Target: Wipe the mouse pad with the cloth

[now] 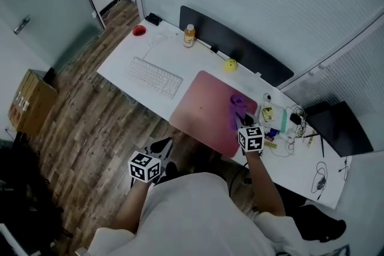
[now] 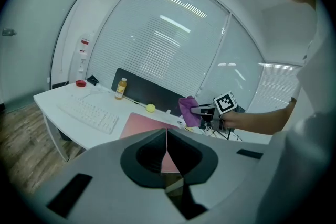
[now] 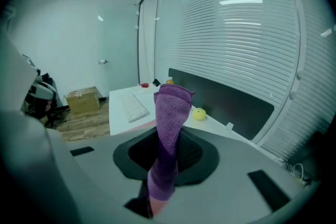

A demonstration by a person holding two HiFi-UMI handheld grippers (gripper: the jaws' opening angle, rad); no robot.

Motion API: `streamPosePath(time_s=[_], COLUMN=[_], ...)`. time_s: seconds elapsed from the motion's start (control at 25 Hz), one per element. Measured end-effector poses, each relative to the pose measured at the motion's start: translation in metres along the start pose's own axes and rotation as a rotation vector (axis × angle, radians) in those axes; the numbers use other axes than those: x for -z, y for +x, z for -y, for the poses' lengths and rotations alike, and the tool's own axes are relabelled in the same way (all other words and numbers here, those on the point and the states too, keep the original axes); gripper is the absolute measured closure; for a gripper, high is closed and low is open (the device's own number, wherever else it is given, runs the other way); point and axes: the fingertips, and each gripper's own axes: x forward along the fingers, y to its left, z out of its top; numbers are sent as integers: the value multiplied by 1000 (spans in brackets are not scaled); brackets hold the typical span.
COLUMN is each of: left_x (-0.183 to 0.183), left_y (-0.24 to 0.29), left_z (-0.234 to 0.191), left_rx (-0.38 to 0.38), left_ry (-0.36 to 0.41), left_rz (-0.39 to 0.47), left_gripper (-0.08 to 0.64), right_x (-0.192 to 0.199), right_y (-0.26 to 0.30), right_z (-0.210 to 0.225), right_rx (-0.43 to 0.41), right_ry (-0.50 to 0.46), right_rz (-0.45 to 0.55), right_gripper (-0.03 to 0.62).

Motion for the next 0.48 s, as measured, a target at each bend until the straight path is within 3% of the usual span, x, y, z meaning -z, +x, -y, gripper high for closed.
streamPosePath(time_s=[0.48], left_x=[-2], left_y=[-8], left_z=[9], left_rx=[181], left_ry=[93], left_rz=[-60], left_gripper=[540], right_x=[22], right_y=[-96], right_z=[-20], right_rx=[133], right_ry=[155], right_rz=[44], right_gripper=[517])
